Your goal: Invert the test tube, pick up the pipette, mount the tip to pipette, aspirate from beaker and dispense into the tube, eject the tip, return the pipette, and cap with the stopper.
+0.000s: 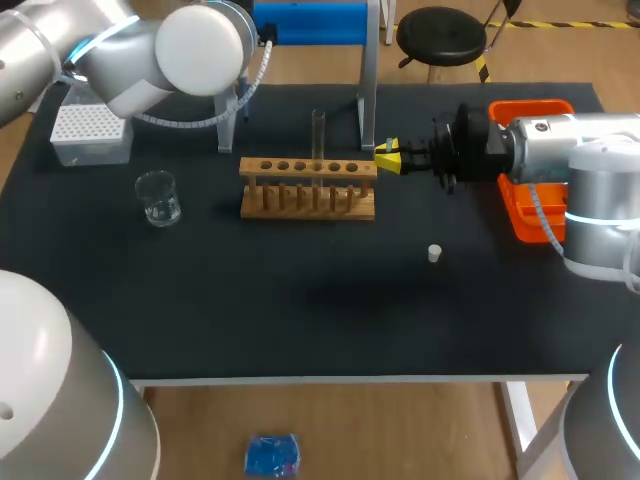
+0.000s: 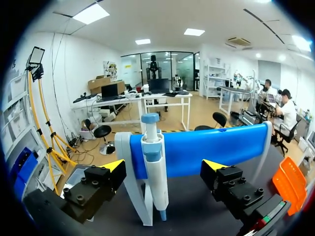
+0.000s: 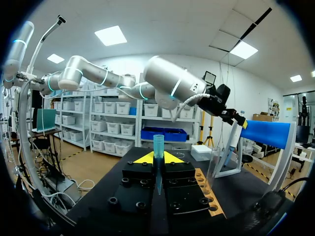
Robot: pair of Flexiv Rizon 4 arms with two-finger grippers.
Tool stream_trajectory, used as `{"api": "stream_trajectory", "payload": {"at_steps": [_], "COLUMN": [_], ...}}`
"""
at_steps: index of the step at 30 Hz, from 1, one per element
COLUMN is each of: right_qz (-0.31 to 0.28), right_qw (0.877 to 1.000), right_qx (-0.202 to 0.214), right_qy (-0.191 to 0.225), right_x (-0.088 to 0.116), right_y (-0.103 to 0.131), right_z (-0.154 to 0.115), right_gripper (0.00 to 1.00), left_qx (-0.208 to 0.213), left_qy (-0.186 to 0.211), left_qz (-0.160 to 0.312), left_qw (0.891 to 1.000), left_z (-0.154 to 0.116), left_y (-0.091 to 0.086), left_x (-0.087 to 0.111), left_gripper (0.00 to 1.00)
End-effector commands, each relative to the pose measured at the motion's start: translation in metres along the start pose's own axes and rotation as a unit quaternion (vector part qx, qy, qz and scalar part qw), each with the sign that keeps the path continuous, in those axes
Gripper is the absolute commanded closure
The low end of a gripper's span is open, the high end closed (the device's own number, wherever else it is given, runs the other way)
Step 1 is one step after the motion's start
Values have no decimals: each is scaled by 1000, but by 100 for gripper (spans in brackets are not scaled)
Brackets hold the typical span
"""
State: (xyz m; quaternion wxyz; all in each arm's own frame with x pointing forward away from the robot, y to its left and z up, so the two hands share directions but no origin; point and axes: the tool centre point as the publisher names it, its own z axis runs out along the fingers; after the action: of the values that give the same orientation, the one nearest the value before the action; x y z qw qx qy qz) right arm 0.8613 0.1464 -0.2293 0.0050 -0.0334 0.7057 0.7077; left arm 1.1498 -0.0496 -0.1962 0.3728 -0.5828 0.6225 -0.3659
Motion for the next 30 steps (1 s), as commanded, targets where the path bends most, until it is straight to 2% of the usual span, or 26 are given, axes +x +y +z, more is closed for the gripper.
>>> {"api": "stream_trajectory", "payload": {"at_steps": [1, 30], "right_qz": [0, 0], "right_qw": [1000, 1000], "right_qx": [1, 1], "right_qy": [0, 0], "right_x": [0, 0], "right_y": [0, 0], "right_z": [0, 0], "right_gripper": [100, 100], "left_qx": [2, 9], "left_qy": [1, 3], "left_qz": [-4, -6], "left_qw": [1000, 1000], "left_z": [7, 21], "left_y": [0, -4], "left_x": [1, -3], "left_gripper": [2, 2]}}
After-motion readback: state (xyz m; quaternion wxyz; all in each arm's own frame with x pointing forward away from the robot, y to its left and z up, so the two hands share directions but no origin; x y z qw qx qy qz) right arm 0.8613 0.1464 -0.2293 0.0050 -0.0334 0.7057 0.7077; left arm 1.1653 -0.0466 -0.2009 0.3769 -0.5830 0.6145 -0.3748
